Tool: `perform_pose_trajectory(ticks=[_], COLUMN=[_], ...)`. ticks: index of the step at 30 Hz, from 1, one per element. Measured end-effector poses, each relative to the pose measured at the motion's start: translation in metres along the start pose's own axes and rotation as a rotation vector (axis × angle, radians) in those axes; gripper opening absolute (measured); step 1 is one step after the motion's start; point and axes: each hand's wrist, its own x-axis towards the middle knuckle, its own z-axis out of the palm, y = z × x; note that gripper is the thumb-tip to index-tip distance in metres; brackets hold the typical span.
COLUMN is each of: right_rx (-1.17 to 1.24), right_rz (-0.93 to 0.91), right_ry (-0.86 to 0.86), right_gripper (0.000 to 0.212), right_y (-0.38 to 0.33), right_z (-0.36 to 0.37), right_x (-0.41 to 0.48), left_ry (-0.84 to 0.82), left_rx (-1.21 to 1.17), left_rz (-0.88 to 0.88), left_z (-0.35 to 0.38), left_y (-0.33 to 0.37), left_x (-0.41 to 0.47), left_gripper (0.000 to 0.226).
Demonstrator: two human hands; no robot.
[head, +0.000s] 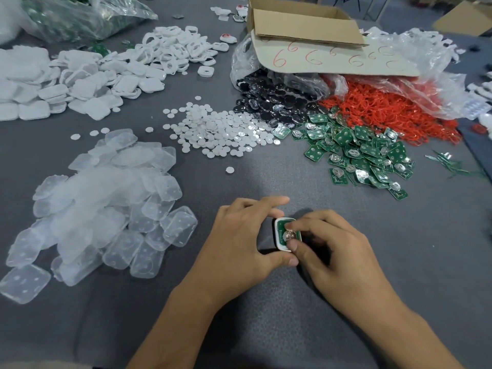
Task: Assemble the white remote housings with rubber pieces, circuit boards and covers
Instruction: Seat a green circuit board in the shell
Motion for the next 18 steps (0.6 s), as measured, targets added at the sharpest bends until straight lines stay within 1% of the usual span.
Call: perform_pose_trajectory(ticks=[4, 5, 6, 8, 10, 12, 14, 16, 18], right_rx=[0.028, 0.039, 0.053, 0.093, 0.128, 0.179, 0.244, 0.307, 0.345], right_rz=[0.024, 0.027, 0.024, 0.021, 0.028, 0.033, 0.023, 0.044, 0.061], right_ry=[0.092, 0.122, 0.144, 0.154, 0.127, 0.064, -0.001, -0.052, -0.098], right_gripper=[0.024, 0.024, 0.024, 0.024, 0.028, 0.035, 0.037, 0.035, 0.031], right_y=[-0.006, -0.011, -0.016, -0.029, -0.045, -0.065, -0.090, -0.115, -0.138], right_z=[-0.002, -0.002, -0.001, 0.006, 0.020, 0.040, 0.062, 0.085, 0.107], right_x=[0.000, 0.002, 0.004, 0.013, 0.029, 0.048, 0.071, 0.096, 0.125], left_ry=[-0.004, 0.006, 0.029, 0.130, 0.300, 0.466, 0.581, 0.651, 0.659], left_rx=[0.041, 0.016, -0.050, -0.214, -0.247, -0.187, -0.110, -0.042, 0.018], left_rz=[0.028, 0.024, 0.010, -0.023, -0.069, -0.152, -0.249, -0.326, -0.393], left_z=[-0.004, -0.005, -0.007, -0.012, -0.024, -0.042, -0.068, -0.099, -0.131], left_y=[0.002, 0.003, 0.005, 0.007, 0.008, 0.005, -0.002, -0.012, -0.029], left_x=[-0.002, -0.002, -0.002, -0.004, -0.007, -0.008, -0.006, 0.001, 0.014], left_gripper=[0.094, 0.092, 0.085, 0.064, 0.050, 0.047, 0.039, 0.033, 0.032])
